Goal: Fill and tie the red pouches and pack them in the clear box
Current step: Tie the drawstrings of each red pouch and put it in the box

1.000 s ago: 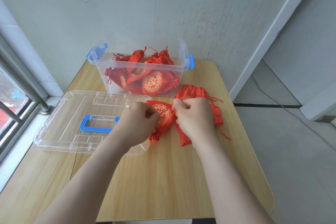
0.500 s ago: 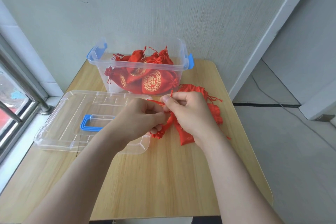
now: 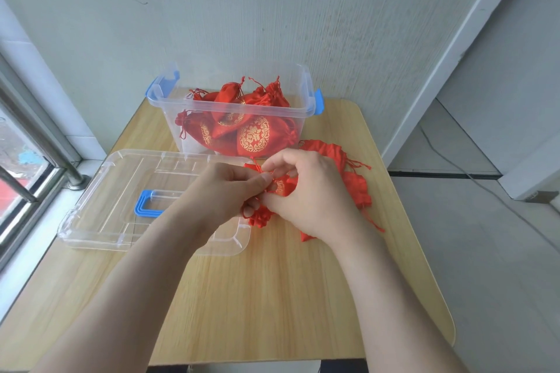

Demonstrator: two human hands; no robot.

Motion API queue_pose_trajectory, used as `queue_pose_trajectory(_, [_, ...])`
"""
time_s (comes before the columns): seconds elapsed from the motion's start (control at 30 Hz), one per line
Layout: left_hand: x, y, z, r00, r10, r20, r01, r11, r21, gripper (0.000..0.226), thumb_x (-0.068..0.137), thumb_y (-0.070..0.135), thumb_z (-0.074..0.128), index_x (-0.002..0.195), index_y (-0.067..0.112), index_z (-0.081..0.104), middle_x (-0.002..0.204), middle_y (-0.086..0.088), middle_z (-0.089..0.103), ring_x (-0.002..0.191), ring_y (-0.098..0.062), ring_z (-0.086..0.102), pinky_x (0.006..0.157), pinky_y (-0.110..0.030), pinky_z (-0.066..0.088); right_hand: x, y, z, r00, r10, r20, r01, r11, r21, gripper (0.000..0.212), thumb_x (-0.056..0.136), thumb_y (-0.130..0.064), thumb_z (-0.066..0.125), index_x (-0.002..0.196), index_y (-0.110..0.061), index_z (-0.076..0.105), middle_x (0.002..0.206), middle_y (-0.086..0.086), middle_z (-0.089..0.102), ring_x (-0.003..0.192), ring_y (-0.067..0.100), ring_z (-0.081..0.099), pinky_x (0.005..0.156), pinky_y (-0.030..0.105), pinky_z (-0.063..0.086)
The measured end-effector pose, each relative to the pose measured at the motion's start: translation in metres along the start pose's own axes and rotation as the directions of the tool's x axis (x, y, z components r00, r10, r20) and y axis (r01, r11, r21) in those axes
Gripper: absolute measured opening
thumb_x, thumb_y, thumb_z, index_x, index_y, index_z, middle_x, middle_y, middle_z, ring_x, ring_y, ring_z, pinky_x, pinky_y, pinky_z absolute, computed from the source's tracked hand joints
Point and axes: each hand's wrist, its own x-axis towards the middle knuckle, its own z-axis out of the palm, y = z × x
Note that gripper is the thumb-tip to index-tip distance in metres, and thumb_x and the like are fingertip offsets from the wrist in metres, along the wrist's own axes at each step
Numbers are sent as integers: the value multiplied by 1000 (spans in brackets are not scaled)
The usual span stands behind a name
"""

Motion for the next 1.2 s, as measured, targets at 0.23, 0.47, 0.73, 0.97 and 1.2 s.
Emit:
queue_pose_trajectory(0.23, [-1,4,2,997,-82,12,83,993,-85,24,93,-4,60,73,-5,74,73,-16,61,74,-27,55,73,-39,48,2,8,9,990,-136,27,138,984,-113,20,88,-17,84,103,-30,85,84,-12,63,82,10,63,78,35,56])
queue_pose_trajectory(0.47, [-1,3,-4,995,-68,-69,58,990,-128,45,70,-8,77,113,-5,67,103,-16,70,87,-31,68,83,-43,62,1,5,8,992,-113,56,123,962,-244,13,101,-22,70,104,-24,83,96,-3,66,93,19,65,82,40,56])
queue_pose_trajectory(0.73, [-7,4,1,895,279,-349,-164,932,324,24,82,-3,79,73,19,75,72,5,78,68,-7,76,73,-37,66,5,7,0,986,90,138,-109,985,133,15,104,-21,68,99,-20,82,59,-29,62,59,-11,57,57,6,38])
queue_pose_trajectory(0.97, [-11,11,7,872,416,-259,-280,857,433,38,87,-2,66,82,31,83,72,16,77,74,1,74,73,-18,59,6,4,-1,952,236,195,-295,880,371,20,105,-26,67,91,-29,80,59,-21,64,61,-4,57,64,15,47])
queue_pose_trajectory(1.2, [-13,14,9,927,318,-196,-228,898,377,21,94,23,66,76,22,78,79,12,78,92,-3,70,83,-25,50,6,2,-2,945,310,103,-322,827,461,20,105,-27,68,88,-36,76,60,-20,66,62,-5,59,67,18,49])
